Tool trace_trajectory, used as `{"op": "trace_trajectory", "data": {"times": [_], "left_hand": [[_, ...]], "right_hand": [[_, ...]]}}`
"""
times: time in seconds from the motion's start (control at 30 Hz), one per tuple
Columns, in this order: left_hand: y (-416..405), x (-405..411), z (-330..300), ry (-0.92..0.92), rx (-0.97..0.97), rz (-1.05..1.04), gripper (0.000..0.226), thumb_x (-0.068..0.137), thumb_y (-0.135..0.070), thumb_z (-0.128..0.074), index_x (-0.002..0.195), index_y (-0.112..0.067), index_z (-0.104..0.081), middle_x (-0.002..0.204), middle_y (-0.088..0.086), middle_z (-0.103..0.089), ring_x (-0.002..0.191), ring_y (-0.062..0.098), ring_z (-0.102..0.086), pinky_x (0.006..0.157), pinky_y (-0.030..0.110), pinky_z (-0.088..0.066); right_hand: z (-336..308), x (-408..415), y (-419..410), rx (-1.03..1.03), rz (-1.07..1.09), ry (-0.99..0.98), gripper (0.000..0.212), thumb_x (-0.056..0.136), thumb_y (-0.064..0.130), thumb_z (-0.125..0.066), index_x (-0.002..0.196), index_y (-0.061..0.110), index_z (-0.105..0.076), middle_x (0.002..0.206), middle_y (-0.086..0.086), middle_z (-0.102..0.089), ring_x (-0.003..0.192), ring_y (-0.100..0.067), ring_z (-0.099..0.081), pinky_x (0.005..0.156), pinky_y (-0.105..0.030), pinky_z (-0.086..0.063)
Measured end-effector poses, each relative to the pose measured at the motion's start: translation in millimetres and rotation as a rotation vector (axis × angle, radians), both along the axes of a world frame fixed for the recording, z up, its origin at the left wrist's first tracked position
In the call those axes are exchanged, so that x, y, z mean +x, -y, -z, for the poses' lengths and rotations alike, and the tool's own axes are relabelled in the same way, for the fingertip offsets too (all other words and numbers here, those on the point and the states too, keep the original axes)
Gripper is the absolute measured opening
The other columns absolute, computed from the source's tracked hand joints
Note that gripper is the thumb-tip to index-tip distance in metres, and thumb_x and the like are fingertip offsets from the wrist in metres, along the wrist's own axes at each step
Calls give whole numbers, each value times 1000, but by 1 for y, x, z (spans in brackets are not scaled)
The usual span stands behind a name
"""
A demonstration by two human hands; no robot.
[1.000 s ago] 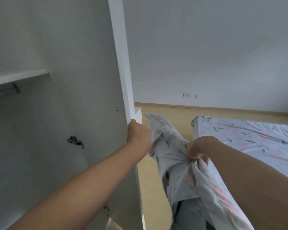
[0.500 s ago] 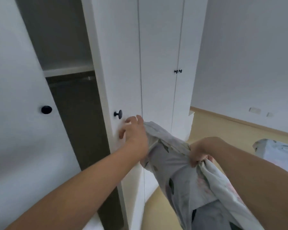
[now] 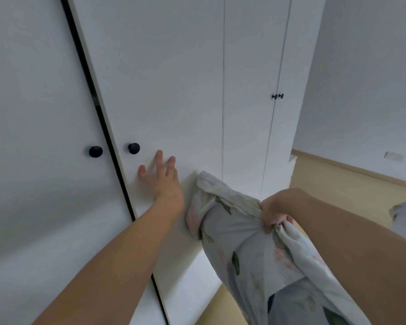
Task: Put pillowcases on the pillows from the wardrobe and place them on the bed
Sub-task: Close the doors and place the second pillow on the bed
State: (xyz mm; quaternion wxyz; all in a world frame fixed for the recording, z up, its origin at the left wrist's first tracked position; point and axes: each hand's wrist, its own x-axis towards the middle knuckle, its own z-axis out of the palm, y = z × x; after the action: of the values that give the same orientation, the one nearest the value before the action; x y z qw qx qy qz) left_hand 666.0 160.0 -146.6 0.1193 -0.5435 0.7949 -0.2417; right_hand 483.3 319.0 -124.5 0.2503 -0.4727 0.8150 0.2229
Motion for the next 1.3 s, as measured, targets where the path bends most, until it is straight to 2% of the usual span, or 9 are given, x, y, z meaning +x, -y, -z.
{"op": "trace_trajectory", "data": {"times": [0.1, 0.23, 0.37, 0.5, 0.6, 0.73, 0.83, 1.07, 1.3], "left_hand": [[14, 4, 2, -8, -2, -6, 92, 86, -30, -55, 155, -20, 6, 155, 4, 35, 133, 49, 38, 101, 77, -7], [27, 3, 6, -93, -24, 33, 92, 87, -31, -56, 154, -15, 5, 158, 4, 28, 136, 50, 32, 105, 73, -15], [27, -8, 1, -201, -5, 53, 97, 85, -35, -57, 154, -8, 6, 161, 6, 17, 137, 56, 21, 105, 63, -34], [21, -33, -17, -227, 80, 60, 95, 85, -44, -53, 155, -12, 3, 162, 15, 5, 138, 61, 3, 112, 61, -23], [18, -70, -34, -263, 264, 378, 97, 79, -54, -54, 155, -20, -2, 162, 12, -9, 143, 42, -20, 115, 54, -14], [-16, -139, -22, -99, 455, 811, 101, 77, -55, -62, 155, -25, -5, 163, 1, -12, 149, 22, -4, 119, 48, -4], [-49, -197, -1, -14, 515, 969, 96, 75, -50, -67, 153, -27, -16, 157, -2, -28, 146, 21, -16, 118, 48, -9], [-132, -346, 5, -8, 577, 1265, 42, 73, -44, -68, 110, -30, -54, 108, -2, -67, 99, 23, -61, 85, 37, -48], [-259, -489, 2, 105, 513, 1513, 24, 81, -49, -65, 89, -26, -66, 92, -1, -69, 73, 17, -57, 63, 28, -40]], "right_hand": [[3, -3, 5, 12, -37, -29, 27, 93, 29, -60, 108, 9, -49, 97, -8, -57, 99, -26, -65, 72, -25, -43], [8, -7, 9, 22, -65, -54, 35, 91, 29, -61, 117, 7, -53, 75, -3, -54, 84, -22, -65, 73, -24, -44], [12, -15, 7, 12, -52, -66, 46, 91, 29, -62, 127, 2, -52, 92, -5, -56, 80, -18, -54, 71, -22, -43], [14, -28, 5, 11, -62, -87, 31, 90, 30, -62, 113, 9, -55, 71, 0, -51, 54, -13, -48, 42, -14, -39], [15, -46, 0, -24, -34, -83, 39, 89, 30, -63, 119, 6, -57, 67, 2, -48, 52, -10, -44, 41, -17, -35], [18, -81, -20, -36, 53, -57, 43, 87, 33, -65, 119, 4, -59, 74, -1, -54, 53, -10, -45, 41, -19, -35], [21, -117, -47, -69, 126, -32, 42, 84, 36, -66, 114, 6, -62, 87, -4, -59, 59, -16, -52, 50, -22, -42], [19, -222, -157, -178, 392, 17, 35, 80, 34, -70, 100, 6, -67, 85, -7, -65, 73, -23, -58, 66, -29, -45], [21, -297, -306, -416, 741, -116, 12, 83, 24, -61, 87, 12, -62, 77, -3, -60, 70, -21, -57, 59, -28, -43]]}}
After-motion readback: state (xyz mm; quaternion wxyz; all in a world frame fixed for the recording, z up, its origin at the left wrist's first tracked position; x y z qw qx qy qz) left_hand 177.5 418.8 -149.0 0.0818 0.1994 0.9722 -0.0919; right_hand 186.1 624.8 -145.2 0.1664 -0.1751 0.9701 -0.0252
